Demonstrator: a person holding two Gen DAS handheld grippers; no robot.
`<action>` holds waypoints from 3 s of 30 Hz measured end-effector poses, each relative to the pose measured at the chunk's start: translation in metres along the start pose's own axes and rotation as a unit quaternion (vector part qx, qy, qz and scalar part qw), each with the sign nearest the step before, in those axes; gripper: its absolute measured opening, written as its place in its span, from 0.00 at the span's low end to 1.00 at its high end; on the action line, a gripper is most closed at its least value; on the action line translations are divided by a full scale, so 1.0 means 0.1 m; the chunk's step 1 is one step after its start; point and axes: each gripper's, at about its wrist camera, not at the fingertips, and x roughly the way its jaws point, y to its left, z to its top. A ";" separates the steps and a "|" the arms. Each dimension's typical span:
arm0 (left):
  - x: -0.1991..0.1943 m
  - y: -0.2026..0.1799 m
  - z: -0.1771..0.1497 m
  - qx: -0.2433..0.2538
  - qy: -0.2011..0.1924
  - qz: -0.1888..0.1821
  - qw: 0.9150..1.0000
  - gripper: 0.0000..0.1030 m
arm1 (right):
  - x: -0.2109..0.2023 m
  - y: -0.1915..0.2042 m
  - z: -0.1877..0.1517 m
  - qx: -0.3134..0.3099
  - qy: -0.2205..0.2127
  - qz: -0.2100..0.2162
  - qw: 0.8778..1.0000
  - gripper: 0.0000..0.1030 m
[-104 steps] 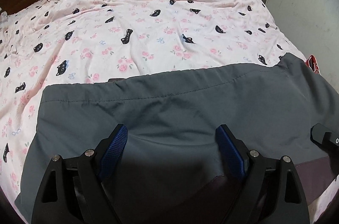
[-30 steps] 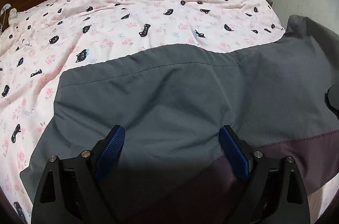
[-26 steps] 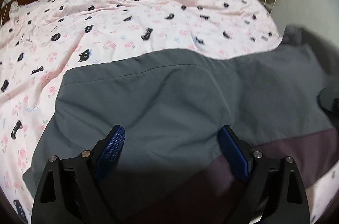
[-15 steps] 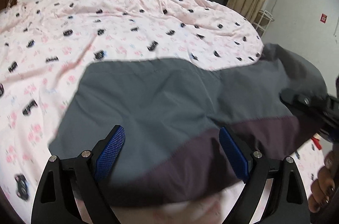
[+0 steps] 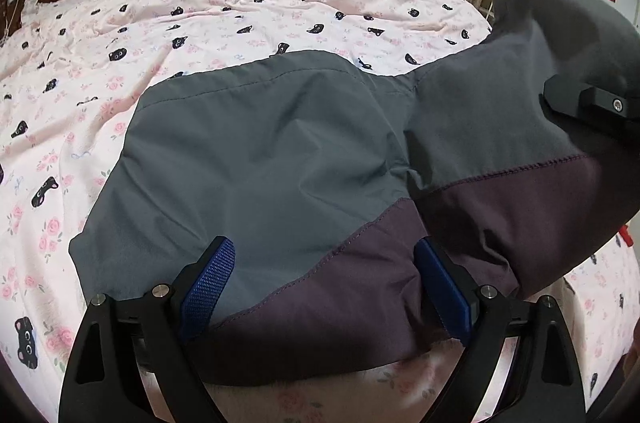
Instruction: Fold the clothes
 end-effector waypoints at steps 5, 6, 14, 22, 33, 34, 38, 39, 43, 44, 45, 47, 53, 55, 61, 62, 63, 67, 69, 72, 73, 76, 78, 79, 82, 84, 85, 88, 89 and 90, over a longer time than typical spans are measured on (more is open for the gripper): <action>-0.30 0.29 0.04 -0.063 -0.049 -0.024 0.997 0.87 | -0.01 0.15 0.04 -0.027 0.000 -0.003 1.000 0.14; -0.37 0.38 0.06 -0.080 -0.062 -0.024 0.995 0.87 | -0.01 0.19 0.04 -0.035 0.001 -0.006 0.999 0.14; -0.14 0.78 0.18 -0.108 -0.014 -0.007 0.994 0.87 | 0.04 0.45 0.00 -0.089 0.004 -0.031 0.996 0.14; -0.41 1.29 0.06 -0.213 -0.063 -0.046 0.974 0.87 | 0.22 0.82 -0.09 -0.155 0.015 -0.059 0.986 0.14; -0.39 1.74 -0.10 -0.229 -0.038 -0.030 0.972 0.87 | 0.49 1.25 -0.26 -0.227 0.032 -0.087 0.970 0.14; -0.38 1.73 -0.11 -0.223 -0.037 -0.027 0.974 0.87 | 0.52 1.28 -0.28 -0.231 0.035 -0.090 0.968 0.14; -0.36 1.68 -0.14 -0.207 -0.041 -0.016 0.977 0.87 | 0.64 1.38 -0.34 -0.252 0.042 -0.104 0.961 0.14; -0.37 1.70 -0.15 -0.211 -0.046 -0.018 0.976 0.87 | 0.67 1.41 -0.36 -0.259 0.044 -0.108 0.959 0.14; -0.45 1.82 -0.19 -0.241 -0.068 -0.038 0.967 0.87 | 0.79 1.52 -0.44 -0.293 0.049 -0.126 0.946 0.14; -0.46 1.85 -0.19 -0.248 -0.071 -0.042 0.965 0.87 | 0.82 1.56 -0.48 -0.304 0.051 -0.130 0.942 0.14; -0.47 1.88 -0.19 -0.254 -0.074 -0.046 0.963 0.87 | 0.84 1.59 -0.51 -0.314 0.052 -0.134 0.938 0.14; -0.48 1.93 -0.19 -0.265 -0.078 -0.053 0.960 0.87 | 0.90 1.65 -0.58 -0.336 0.055 -0.143 0.929 0.14; -0.54 2.02 -0.16 -0.269 -0.078 -0.059 0.958 0.87 | 1.07 1.75 -0.78 -0.377 0.064 -0.157 0.910 0.16; -0.57 2.05 -0.13 -0.264 -0.077 -0.057 0.960 0.87 | 1.11 1.76 -0.82 -0.383 0.065 -0.157 0.908 0.17; -0.71 2.09 0.00 -0.238 -0.085 -0.045 0.967 0.87 | 1.24 1.80 -0.94 -0.401 0.070 -0.156 0.900 0.22; -0.73 2.09 0.03 -0.233 -0.086 -0.045 0.968 0.87 | 1.27 1.80 -0.95 -0.404 0.071 -0.156 0.898 0.22; -0.75 2.09 0.06 -0.228 -0.086 -0.046 0.969 0.87 | 1.28 1.81 -0.97 -0.407 0.072 -0.155 0.897 0.23; -0.79 2.04 0.18 -0.206 -0.083 -0.053 0.973 0.87 | 1.31 1.83 -1.03 -0.417 0.071 -0.148 0.894 0.26; -0.79 1.96 0.26 -0.190 -0.081 -0.055 0.977 0.87 | 1.33 1.85 -1.06 -0.421 0.071 -0.145 0.893 0.29; -0.79 1.81 0.39 -0.156 -0.076 -0.062 0.983 0.87 | 1.33 1.85 -1.09 -0.424 0.069 -0.138 0.892 0.33; -0.79 1.75 0.44 -0.143 -0.072 -0.065 0.985 0.87 | 1.32 1.84 -1.10 -0.424 0.068 -0.134 0.893 0.34; -0.76 1.55 0.57 -0.099 -0.057 -0.077 0.990 0.87 | 1.31 1.81 -1.10 -0.424 0.067 -0.121 0.895 0.34; -0.73 1.40 0.66 -0.065 -0.043 -0.079 0.994 0.87 | 1.30 1.79 -1.10 -0.423 0.066 -0.113 0.897 0.35; -0.71 1.33 0.70 -0.050 -0.037 -0.078 0.995 0.87 | 1.30 1.78 -1.10 -0.422 0.066 -0.110 0.897 0.35; -0.64 1.12 0.80 -0.008 -0.014 -0.076 0.997 0.87 | 1.27 1.77 -1.12 -0.422 0.065 -0.099 0.899 0.35; -0.60 1.05 0.81 0.004 -0.005 -0.076 0.997 0.87 | 1.26 1.75 -1.13 -0.423 0.064 -0.091 0.899 0.35; -0.58 1.02 0.82 0.008 0.002 -0.074 0.997 0.87 | 1.26 1.74 -1.13 -0.423 0.064 -0.088 0.900 0.35; -0.52 0.97 0.80 0.014 0.020 -0.076 0.997 0.87 | 1.24 1.71 -1.14 -0.421 0.062 -0.078 0.901 0.35; -0.52 0.97 0.79 0.011 0.022 -0.081 0.996 0.87 | 1.23 1.70 -1.15 -0.421 0.062 -0.075 0.902 0.35; -0.53 0.97 0.78 0.007 0.022 -0.087 0.996 0.87 | 1.23 1.71 -1.16 -0.421 0.060 -0.073 0.902 0.35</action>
